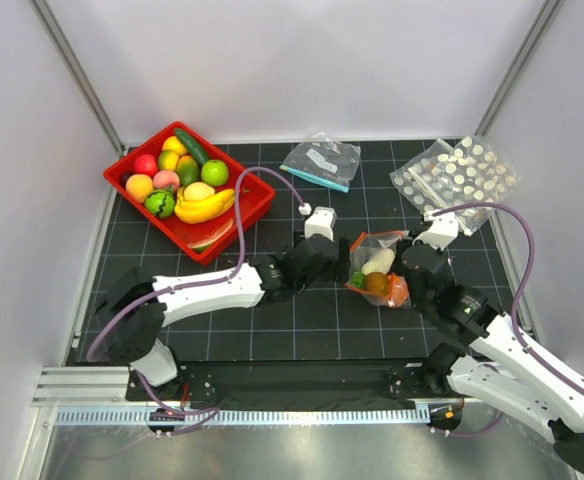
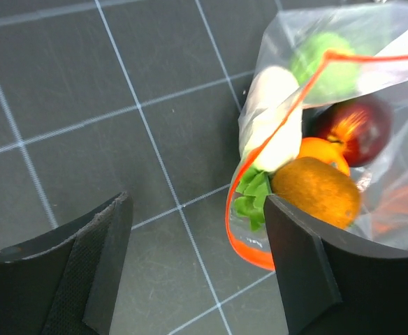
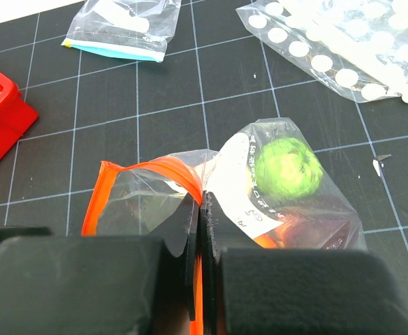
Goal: Place the food in the zip-top bag and seal the zipper
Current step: Adjust the zipper food storage bag at the center of the board.
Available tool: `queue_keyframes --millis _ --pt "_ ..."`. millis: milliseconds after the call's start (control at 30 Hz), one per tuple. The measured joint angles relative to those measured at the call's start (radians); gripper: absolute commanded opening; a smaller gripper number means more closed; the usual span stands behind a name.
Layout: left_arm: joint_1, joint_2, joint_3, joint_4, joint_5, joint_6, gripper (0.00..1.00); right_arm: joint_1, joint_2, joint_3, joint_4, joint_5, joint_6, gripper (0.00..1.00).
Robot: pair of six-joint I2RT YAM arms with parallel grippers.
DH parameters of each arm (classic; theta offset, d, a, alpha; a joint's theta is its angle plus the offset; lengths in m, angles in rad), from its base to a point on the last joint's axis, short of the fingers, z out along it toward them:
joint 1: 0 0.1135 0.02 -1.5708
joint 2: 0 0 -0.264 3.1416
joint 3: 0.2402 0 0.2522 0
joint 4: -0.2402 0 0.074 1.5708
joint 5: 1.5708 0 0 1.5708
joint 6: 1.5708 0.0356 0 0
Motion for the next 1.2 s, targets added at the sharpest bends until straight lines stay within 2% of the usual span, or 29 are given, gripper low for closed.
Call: queue_keyframes --millis 67,100,167,200,233,267,433,700,967,1133,1200 --pt "-0.002 0.041 0.008 0.007 0.008 -0.012 0.65 0.0 0.0 0.0 0.0 0.0 0.0 0.01" --pt "-0.002 0.059 0.013 0.01 0.014 -0.015 0.52 0.0 0.0 0.0 0.0 0.0 0.0 0.01" --pt "-0.003 0.092 0.027 0.019 0.03 -0.023 0.35 0.0 0.0 0.0 0.0 0.0 0.0 0.01" --pt "-0.003 0.109 0.037 0.024 0.041 -0.022 0.15 0.0 0.0 0.0 0.0 0.0 0.0 0.01" --pt "-0.003 0.124 0.046 0.029 0.051 -0.025 0.05 0.0 0.0 0.0 0.0 0.0 0.0 0.01" --pt "-0.003 0.132 0.053 0.03 0.059 -0.02 0.0 0.0 0.0 0.0 0.0 0.0 0.0 0.01" --pt "-0.023 0.132 0.116 -0.005 0.059 0.024 0.0 0.0 0.007 0.0 0.001 0.001 0.0 0.01" --pt "-0.085 0.047 0.34 -0.151 0.078 0.086 0.0 0.0 0.028 0.0 0.014 0.005 0.0 0.01" --pt "-0.079 -0.019 0.339 -0.208 0.05 0.094 0.01 0.0 0.028 0.022 -0.021 0.037 -0.024 0.01" --pt "-0.076 -0.019 0.335 -0.243 0.04 0.095 0.02 0.0 0.026 0.13 -0.064 0.069 -0.043 0.01" --pt "-0.074 -0.017 0.335 -0.246 0.04 0.095 0.08 0.0 0.023 0.17 -0.066 0.076 -0.048 0.01"
